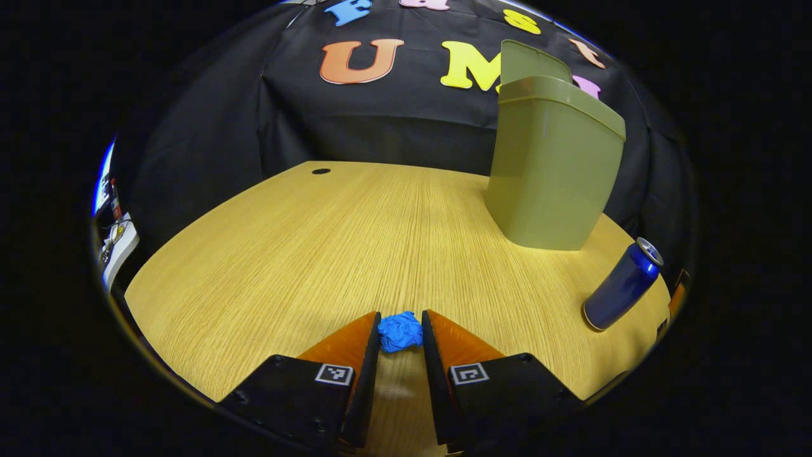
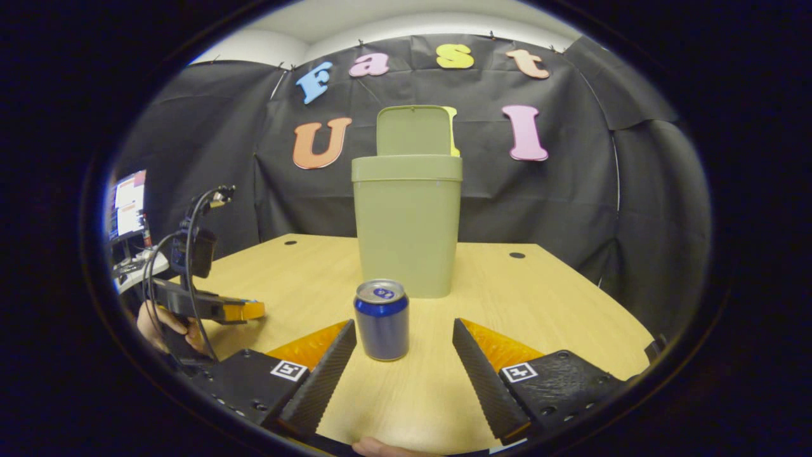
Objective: Press the lid of the desktop garbage bin to open it, pick up the crumpled paper on the desktop and throw it into the bin, then pick up the pop can on the desktop and drop it into the bin, and finally close the garbage bin lid.
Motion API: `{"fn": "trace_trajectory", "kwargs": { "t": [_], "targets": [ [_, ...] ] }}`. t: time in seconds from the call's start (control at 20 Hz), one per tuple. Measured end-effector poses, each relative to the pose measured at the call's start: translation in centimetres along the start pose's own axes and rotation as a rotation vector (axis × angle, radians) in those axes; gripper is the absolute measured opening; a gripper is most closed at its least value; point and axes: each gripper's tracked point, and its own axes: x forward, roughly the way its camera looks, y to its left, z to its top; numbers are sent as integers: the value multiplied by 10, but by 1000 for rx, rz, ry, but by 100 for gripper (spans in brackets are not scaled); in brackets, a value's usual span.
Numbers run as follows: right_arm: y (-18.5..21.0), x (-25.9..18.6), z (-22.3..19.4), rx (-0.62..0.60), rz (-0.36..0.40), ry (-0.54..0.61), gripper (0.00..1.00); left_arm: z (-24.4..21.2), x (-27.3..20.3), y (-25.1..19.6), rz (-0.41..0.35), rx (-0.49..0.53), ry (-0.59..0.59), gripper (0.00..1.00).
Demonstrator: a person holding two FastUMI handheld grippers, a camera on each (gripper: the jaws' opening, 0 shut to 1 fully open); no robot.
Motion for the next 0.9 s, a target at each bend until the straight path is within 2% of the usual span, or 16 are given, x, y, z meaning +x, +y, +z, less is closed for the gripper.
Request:
{"fn": "trace_trajectory", "kwargs": {
  "t": [0.1, 0.15, 0.2, 0.4, 0.45, 0.5, 0.65, 0.7, 0.75, 0.8, 0.9],
  "targets": [
    [7, 6, -11, -8, 5, 26, 98, -1, -5, -1, -11, -7, -5, 42],
    [11, 9, -14, -5, 11, 31, 98, -1, -6, -3, -14, -6, -5, 46],
    [12, 12, -17, -1, 12, 38, 95, 1, -9, -5, -16, 1, -14, 41],
    [15, 27, -23, 12, -5, 45, 98, 19, -22, -7, -17, 19, -74, 41],
    [17, 31, -20, 22, -7, 38, 95, 22, -26, -8, -21, 22, -86, 46],
    [21, 38, -19, 27, -8, 31, 95, 24, -29, -9, -22, 27, -98, 41],
    [27, 58, -14, 16, -28, 15, 95, 29, -35, -17, -39, 39, -120, 42],
    [27, 65, -15, 11, -40, 19, 98, 31, -36, -19, -41, 43, -128, 46],
    [29, 72, -15, 10, -42, 25, 95, 33, -38, -21, -46, 48, -136, 41],
    [31, 78, -15, 10, -47, 31, 95, 35, -40, -22, -49, 53, -143, 41],
    [31, 89, -19, 16, -56, 52, 95, 38, -45, -24, -53, 60, -157, 46]
  ]
}}
